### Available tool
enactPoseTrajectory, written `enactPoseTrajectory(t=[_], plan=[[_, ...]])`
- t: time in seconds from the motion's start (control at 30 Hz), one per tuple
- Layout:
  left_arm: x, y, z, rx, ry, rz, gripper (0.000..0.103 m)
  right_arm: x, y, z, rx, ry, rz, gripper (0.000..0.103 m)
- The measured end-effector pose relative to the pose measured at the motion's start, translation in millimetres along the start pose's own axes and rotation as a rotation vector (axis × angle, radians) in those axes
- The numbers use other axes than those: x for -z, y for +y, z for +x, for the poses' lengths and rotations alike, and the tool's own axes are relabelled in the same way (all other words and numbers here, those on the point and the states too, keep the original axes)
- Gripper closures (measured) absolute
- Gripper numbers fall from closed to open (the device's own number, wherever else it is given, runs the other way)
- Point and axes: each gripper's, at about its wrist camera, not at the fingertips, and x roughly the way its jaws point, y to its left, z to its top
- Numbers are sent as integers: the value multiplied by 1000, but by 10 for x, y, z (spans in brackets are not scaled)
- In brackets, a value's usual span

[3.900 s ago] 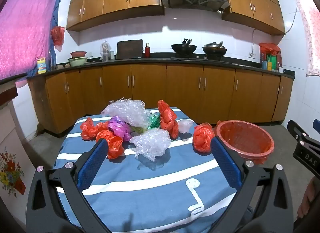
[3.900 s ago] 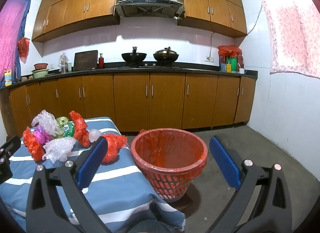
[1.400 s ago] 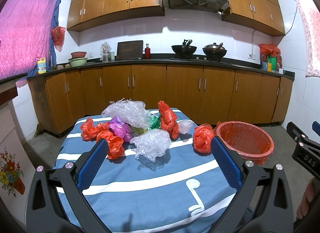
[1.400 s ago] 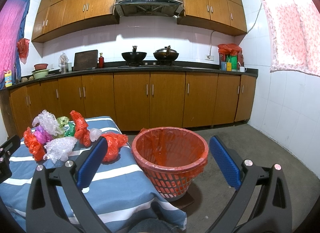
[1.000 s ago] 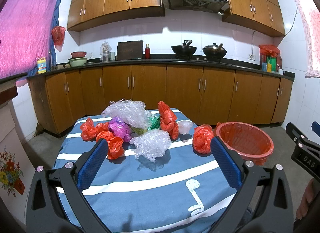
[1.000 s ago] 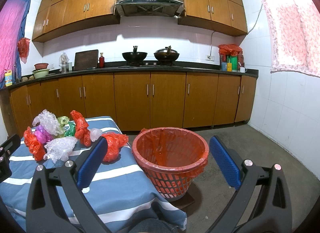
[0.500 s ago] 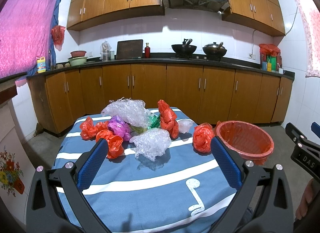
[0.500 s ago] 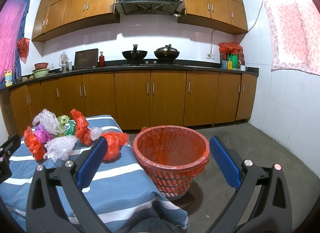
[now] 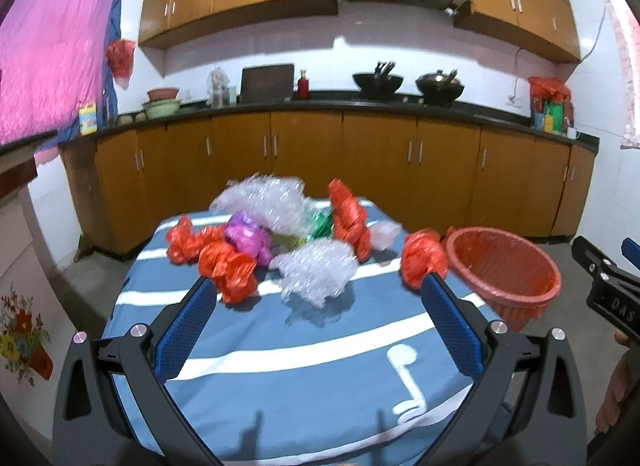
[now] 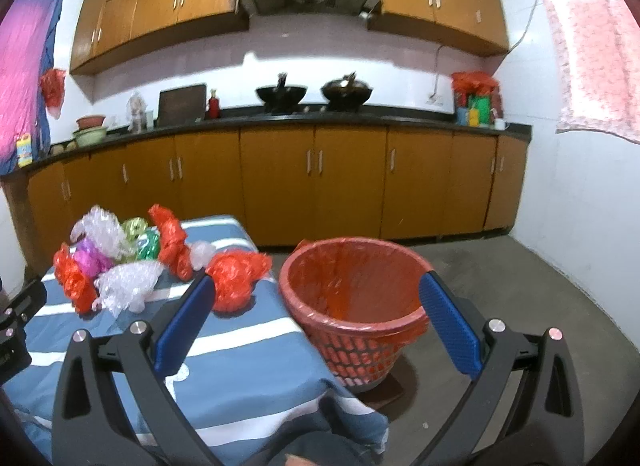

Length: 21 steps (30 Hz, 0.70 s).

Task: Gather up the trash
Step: 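Move the right tool to the red bag and close on it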

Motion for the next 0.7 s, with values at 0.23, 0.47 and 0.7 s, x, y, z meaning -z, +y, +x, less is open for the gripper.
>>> enactPoseTrajectory(t=[0.23, 0.47, 0.7], plan=[[44, 481, 304, -112, 64, -57, 2, 45, 229, 564, -113, 140, 4, 16], [24, 954, 600, -231, 77, -80, 2, 62, 565, 1204, -152, 236, 13, 21], [-26, 1227, 935, -254, 94, -99, 2, 8, 915, 1725, -156, 265, -9, 20]])
